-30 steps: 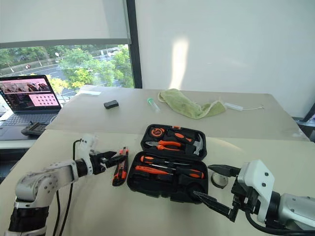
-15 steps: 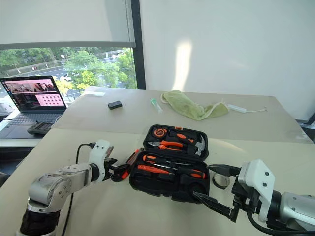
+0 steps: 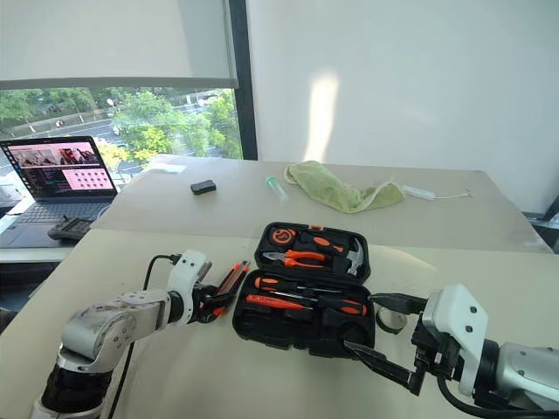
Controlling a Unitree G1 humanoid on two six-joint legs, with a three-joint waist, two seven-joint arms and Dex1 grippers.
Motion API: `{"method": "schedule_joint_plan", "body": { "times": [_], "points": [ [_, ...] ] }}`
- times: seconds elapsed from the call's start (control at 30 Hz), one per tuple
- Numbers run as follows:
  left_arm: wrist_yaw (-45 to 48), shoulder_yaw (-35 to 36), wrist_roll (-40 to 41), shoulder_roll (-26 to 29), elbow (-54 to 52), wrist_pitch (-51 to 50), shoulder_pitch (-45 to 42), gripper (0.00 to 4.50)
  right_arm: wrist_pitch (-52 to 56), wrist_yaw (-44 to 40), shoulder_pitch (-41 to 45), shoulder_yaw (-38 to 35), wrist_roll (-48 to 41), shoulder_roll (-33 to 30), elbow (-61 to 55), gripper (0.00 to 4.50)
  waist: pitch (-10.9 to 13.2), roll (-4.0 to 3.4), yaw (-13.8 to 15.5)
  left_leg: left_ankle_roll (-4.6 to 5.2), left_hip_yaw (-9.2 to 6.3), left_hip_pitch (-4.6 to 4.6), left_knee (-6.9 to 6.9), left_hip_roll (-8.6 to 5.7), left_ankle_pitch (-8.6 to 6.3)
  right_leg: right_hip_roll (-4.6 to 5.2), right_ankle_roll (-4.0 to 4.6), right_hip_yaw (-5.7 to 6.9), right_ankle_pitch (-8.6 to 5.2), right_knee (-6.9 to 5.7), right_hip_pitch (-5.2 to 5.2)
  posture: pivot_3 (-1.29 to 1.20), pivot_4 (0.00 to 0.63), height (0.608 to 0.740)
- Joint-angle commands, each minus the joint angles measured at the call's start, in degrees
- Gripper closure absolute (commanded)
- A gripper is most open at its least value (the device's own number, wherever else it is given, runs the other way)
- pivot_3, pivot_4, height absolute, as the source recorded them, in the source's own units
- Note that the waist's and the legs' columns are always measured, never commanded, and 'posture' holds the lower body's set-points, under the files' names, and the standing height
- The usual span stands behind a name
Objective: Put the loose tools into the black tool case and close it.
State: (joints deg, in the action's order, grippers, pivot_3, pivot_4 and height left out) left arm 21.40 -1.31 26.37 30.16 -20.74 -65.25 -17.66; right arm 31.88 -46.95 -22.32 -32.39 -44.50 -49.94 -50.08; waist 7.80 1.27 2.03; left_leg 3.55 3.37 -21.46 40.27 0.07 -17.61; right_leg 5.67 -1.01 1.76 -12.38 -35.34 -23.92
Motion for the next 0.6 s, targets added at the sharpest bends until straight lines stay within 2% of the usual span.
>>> {"method": "schedule_joint_plan", "body": {
  "times": [0.03,0.1,0.2,0.3,0.37,0.43,0.5,0.6],
  "points": [
    [6.07,5.34,1.7,-1.21,3.52,11.71,0.98,2.87,-0.64,0.51,0.25,-1.51,0.11,0.3,-0.78,0.0,-0.01,-0.04,0.11,-0.02,0.01,0.05,0.0,0.01,0.01,0.05,0.01,-0.06,0.0,-0.02,0.02,0.0,0.15,0.74],
    [14.81,9.16,9.31,-0.8,2.71,13.42,-2.61,2.87,-0.81,0.13,-0.28,-2.11,0.01,0.52,-0.86,0.0,0.1,0.1,0.14,-0.05,0.01,-0.06,0.0,0.02,0.13,0.07,0.2,-0.07,-0.09,-0.12,-0.14,0.0,0.15,0.74],
    [29.0,4.6,14.21,5.11,0.05,12.49,-5.92,2.87,-1.02,-0.47,-0.38,-2.73,-0.7,0.56,-0.59,0.0,0.25,0.34,0.42,-0.1,-0.08,-0.54,0.11,0.04,0.41,-0.21,0.29,0.33,0.02,-0.19,-0.39,0.0,0.15,0.74],
    [41.66,-8.77,6.02,10.06,0.9,22.61,-9.24,2.87,-1.11,-1.21,-0.16,-3.42,-1.94,0.55,-0.51,0.0,0.17,0.06,0.39,-0.03,-0.06,-0.48,0.15,-0.11,0.38,-0.24,0.29,0.44,0.02,-0.18,-0.31,0.0,0.15,0.74],
    [45.31,-15.58,0.15,10.46,4.66,28.52,-11.87,2.87,-0.91,-1.29,-0.19,-3.99,-2.46,0.43,-0.64,0.0,0.12,-0.11,0.36,0.1,0.04,-0.37,0.14,-0.21,0.31,-0.18,0.27,0.4,0.02,-0.08,-0.17,0.0,0.15,0.74],
    [47.59,-20.25,-5.17,9.49,10.02,34.68,-14.18,2.87,-0.66,-1.48,-0.78,-4.91,-2.82,0.43,-1.0,0.0,0.13,-0.08,0.31,0.21,0.12,-0.4,0.15,-0.23,0.26,-0.25,0.27,0.34,0.03,0.11,-0.15,0.0,0.15,0.74],
    [49.63,-25.67,-13.02,7.95,17.55,45.6,-17.11,2.87,-0.09,-1.49,-2.08,-6.66,-3.82,0.66,-1.85,0.0,0.18,-0.01,0.23,0.24,0.12,-0.48,0.18,-0.23,0.26,-0.35,-0.02,0.35,0.25,0.18,-0.18,0.0,0.15,0.74],
    [50.57,-28.42,-17.13,4.64,24.94,50.87,-20.31,2.87,0.18,-1.57,-4.77,-8.68,-4.1,1.24,-3.07,0.0,0.16,-0.04,0.57,0.29,0.09,-0.5,0.21,-0.21,0.28,-0.37,-0.14,0.4,0.33,0.24,-0.12,0.0,0.15,0.74]
  ]
}}
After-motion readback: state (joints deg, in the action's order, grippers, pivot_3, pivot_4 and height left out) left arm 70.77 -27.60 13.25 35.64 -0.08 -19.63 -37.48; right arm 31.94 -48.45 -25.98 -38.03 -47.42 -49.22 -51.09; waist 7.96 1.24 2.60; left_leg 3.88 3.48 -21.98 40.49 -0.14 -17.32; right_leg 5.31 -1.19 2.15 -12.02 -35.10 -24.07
